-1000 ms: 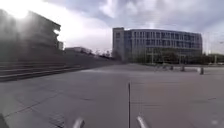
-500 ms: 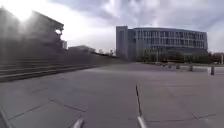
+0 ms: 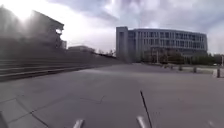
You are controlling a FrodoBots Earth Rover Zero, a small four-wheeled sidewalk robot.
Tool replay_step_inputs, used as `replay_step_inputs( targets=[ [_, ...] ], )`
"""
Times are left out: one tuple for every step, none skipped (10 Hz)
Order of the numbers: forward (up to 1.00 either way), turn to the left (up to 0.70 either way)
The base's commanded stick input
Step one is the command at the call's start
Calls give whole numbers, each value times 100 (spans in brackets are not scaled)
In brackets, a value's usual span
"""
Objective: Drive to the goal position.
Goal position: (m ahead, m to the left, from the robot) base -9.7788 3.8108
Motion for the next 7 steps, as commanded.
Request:
replay_step_inputs(
  targets=[
    [100,0],
    [100,0],
    [100,0],
    [100,0],
    [100,-22],
    [100,-1],
    [100,0]
  ],
)
